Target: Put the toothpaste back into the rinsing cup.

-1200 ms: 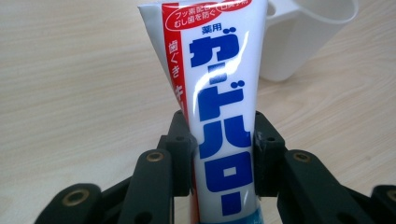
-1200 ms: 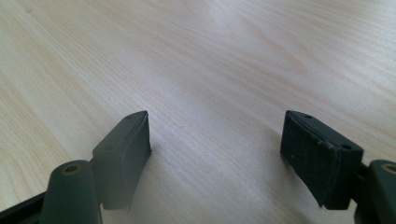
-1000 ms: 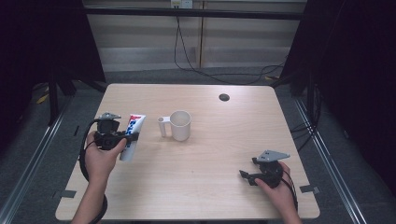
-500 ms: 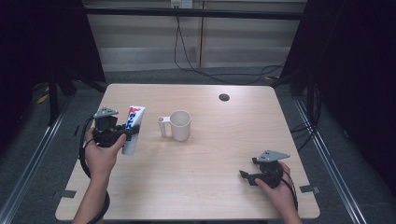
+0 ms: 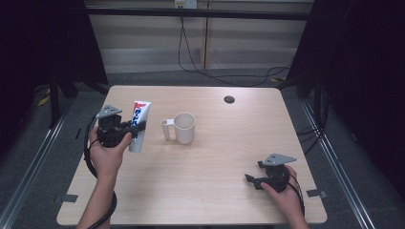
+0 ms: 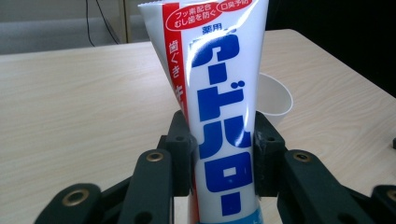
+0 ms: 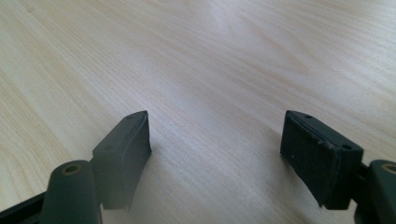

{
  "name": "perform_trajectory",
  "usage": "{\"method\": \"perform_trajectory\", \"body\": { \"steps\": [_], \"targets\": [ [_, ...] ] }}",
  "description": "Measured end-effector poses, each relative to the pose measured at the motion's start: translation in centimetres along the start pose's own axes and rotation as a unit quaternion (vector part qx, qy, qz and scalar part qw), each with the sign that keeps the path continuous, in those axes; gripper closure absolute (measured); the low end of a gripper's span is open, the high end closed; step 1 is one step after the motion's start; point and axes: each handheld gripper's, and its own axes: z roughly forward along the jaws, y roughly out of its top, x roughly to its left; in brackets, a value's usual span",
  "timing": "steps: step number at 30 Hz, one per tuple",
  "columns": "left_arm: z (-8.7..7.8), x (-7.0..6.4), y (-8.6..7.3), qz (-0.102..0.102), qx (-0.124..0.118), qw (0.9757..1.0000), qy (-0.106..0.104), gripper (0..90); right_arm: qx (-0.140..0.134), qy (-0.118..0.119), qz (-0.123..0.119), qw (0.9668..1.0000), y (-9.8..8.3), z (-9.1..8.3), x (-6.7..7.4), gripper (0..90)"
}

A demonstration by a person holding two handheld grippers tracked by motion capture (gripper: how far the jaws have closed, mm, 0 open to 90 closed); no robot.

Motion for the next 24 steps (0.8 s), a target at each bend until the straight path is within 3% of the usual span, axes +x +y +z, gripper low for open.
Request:
{"method": "perform_trajectory", "body": {
  "steps": [12, 24],
  "targets": [
    [0.3, -0.8, 0.8, 0.003, -0.029, 0.9995, -0.01, 66.6, 0.0, 0.001, 0.0, 1.0, 0.0, 0.0, 0.0, 23.9],
    [1.1, -1.4, 1.5, 0.011, -0.037, 0.9992, -0.011, 66.6, -0.001, 0.002, -0.001, 1.0, 0.0, 0.0, 0.0, 23.9]
  ]
}}
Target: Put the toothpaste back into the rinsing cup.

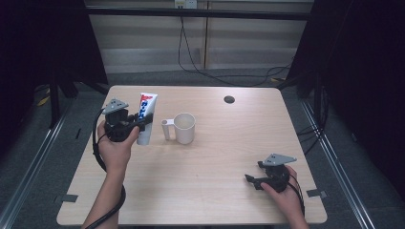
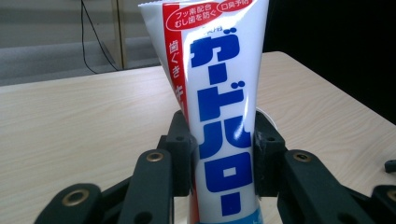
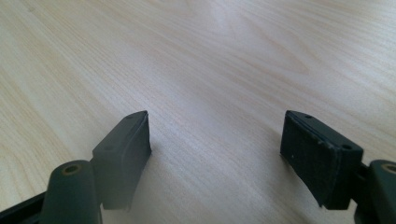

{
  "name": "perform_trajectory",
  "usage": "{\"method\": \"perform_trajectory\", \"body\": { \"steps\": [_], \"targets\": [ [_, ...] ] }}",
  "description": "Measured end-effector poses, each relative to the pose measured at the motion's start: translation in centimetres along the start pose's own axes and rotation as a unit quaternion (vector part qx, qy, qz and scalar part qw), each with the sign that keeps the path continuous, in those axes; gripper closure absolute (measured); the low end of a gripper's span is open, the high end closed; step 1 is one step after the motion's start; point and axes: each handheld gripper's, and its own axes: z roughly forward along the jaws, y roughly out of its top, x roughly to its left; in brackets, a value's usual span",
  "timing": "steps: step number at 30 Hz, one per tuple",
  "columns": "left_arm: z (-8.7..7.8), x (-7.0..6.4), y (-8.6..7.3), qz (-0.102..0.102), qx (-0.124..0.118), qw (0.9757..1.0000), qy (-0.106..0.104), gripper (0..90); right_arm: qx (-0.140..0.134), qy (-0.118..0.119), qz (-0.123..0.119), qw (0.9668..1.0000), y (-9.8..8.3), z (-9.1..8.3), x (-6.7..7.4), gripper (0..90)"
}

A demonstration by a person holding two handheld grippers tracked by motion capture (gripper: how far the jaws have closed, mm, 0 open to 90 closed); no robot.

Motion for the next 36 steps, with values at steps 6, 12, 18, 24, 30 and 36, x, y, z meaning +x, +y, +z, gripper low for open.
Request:
{"method": "perform_trajectory", "body": {
  "steps": [6, 12, 18, 24, 30, 36],
  "targets": [
    [0.3, -0.5, 0.5, 0.002, -0.008, 1.0, -0.005, 66.5, 0.0, 0.0, 0.0, 1.0, 0.0, 0.0, 0.0, 23.9],
    [0.7, -1.0, 0.8, 0.008, -0.007, 0.9999, -0.007, 66.5, 0.002, 0.004, -0.006, 1.0, 0.0, 0.0, 0.1, 21.5],
    [1.1, -1.3, 1.1, 0.016, -0.012, 0.9998, -0.006, 66.3, 0.004, 0.007, -0.008, 0.9999, 0.0, 0.0, 0.1, 19.6],
    [1.5, -1.7, 1.5, 0.023, -0.009, 0.9996, -0.012, 66.3, 0.008, 0.014, -0.017, 0.9997, 0.0, 0.1, 0.2, 15.0],
    [2.0, -2.0, 1.9, 0.022, -0.012, 0.9995, -0.018, 66.3, 0.008, 0.018, -0.02, 0.9996, 0.0, 0.1, 0.2, 14.8],
    [2.5, -2.5, 2.3, 0.022, -0.017, 0.9994, -0.021, 66.3, 0.008, 0.018, -0.02, 0.9996, 0.0, 0.1, 0.2, 14.9]
  ]
}}
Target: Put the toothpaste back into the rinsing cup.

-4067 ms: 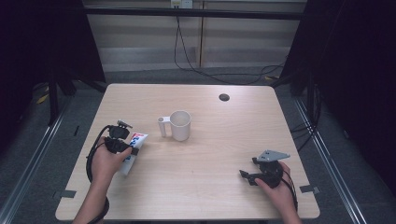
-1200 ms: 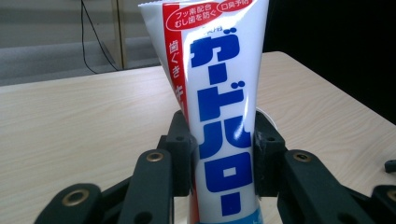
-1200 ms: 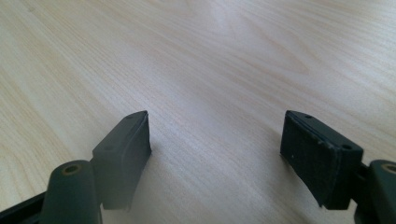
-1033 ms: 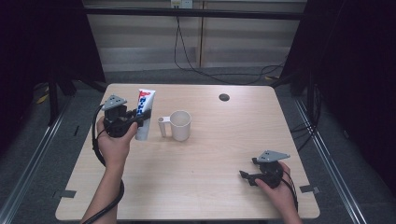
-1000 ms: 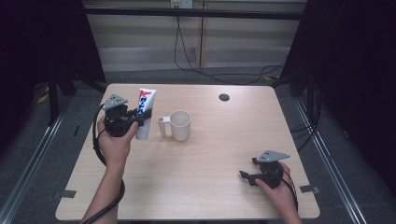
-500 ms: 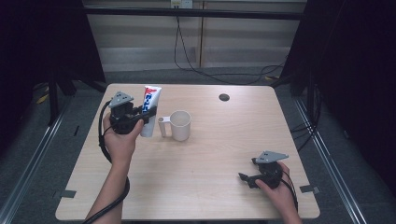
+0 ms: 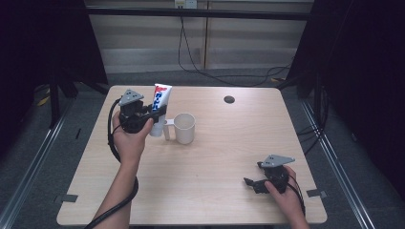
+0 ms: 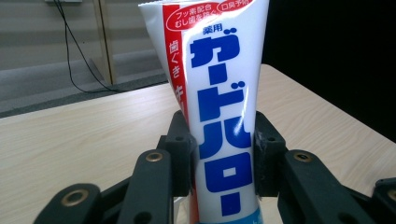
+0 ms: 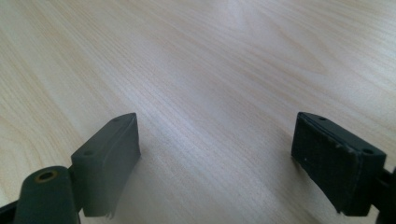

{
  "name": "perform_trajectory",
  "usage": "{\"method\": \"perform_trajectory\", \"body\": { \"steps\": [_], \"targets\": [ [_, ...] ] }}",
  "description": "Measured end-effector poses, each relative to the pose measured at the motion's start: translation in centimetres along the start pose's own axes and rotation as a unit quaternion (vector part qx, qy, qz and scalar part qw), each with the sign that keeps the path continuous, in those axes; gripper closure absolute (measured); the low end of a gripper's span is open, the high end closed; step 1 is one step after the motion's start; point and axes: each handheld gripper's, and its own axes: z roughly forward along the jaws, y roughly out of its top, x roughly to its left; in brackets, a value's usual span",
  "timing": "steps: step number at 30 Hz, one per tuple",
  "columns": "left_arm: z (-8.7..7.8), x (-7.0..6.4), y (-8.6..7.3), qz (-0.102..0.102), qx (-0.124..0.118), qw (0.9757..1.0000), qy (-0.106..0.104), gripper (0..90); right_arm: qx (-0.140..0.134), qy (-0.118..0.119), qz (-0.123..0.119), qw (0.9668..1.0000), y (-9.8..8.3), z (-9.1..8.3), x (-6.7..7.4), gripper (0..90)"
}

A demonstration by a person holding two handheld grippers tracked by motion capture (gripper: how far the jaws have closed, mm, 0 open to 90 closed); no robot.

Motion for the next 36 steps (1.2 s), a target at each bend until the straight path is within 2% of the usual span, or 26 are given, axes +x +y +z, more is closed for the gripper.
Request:
{"method": "perform_trajectory", "body": {
  "steps": [9, 21, 29, 36],
  "targets": [
    [0.9, -0.5, 0.5, 0.004, -0.002, 1.0, -0.006, 66.2, 0.0, 0.0, 0.0, 1.0, 0.0, 0.0, 0.0, 14.8],
    [2.4, -0.9, 0.3, 0.005, -0.003, 0.9999, -0.009, 66.0, 0.0, 0.0, 0.0, 1.0, 0.0, 0.0, 0.0, 14.9],
    [3.2, -1.3, 0.7, 0.016, 0.001, 0.9998, -0.011, 65.8, 0.0, 0.0, 0.0, 1.0, 0.0, 0.0, 0.0, 14.9],
    [4.2, -1.6, 0.9, 0.015, 0.001, 0.9997, -0.017, 65.7, 0.0, 0.0, 0.0, 1.0, 0.0, 0.0, 0.0, 14.9]
  ]
}}
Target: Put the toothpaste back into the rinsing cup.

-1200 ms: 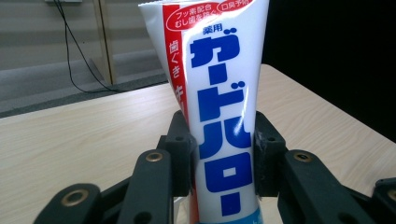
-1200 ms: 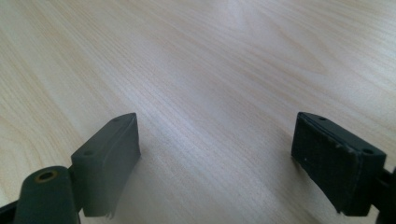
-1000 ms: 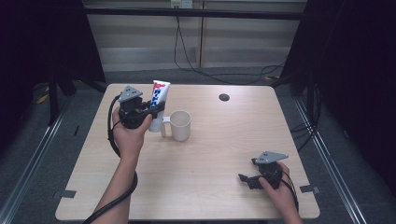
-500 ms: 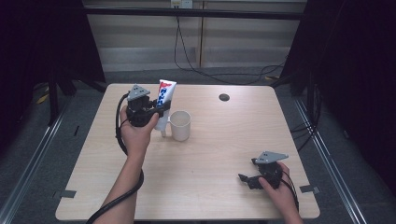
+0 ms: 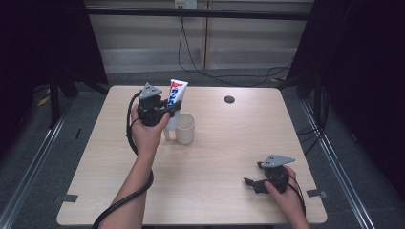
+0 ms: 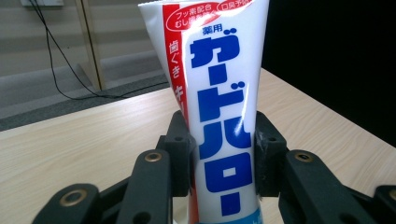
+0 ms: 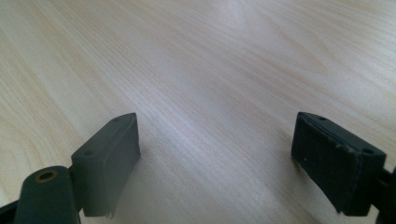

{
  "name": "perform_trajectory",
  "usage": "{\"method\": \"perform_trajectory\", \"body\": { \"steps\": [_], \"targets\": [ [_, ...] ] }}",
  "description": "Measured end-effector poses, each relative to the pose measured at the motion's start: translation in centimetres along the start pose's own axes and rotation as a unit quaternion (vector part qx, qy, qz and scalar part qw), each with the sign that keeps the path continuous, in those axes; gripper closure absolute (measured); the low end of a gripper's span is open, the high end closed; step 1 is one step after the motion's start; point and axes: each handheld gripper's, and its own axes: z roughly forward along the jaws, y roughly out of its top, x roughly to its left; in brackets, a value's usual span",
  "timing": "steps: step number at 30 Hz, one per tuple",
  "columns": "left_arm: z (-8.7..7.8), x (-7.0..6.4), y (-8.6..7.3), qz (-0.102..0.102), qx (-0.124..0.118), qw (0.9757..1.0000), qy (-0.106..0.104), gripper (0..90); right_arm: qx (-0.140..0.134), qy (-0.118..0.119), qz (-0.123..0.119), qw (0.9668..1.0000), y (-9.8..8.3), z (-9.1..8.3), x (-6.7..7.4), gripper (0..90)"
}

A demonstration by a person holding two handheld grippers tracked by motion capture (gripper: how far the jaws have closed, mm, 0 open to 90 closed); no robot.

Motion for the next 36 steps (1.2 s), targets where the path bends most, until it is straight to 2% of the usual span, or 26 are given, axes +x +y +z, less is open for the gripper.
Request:
{"method": "perform_trajectory", "body": {
  "steps": [10, 16, 36],
  "targets": [
    [1.3, 0.1, -0.4, -0.003, 0.006, 1.0, 0.003, 65.4, 0.0, 0.001, 0.0, 1.0, 0.0, 0.0, 0.0, 15.0],
    [1.9, 0.2, -0.3, -0.004, -0.001, 1.0, 0.003, 65.3, 0.0, 0.001, 0.0, 1.0, 0.0, 0.0, 0.0, 15.1],
    [4.2, -0.2, -0.1, 0.003, 0.005, 1.0, 0.007, 64.7, 0.0, 0.002, 0.001, 1.0, 0.0, 0.0, 0.0, 15.1]
  ]
}}
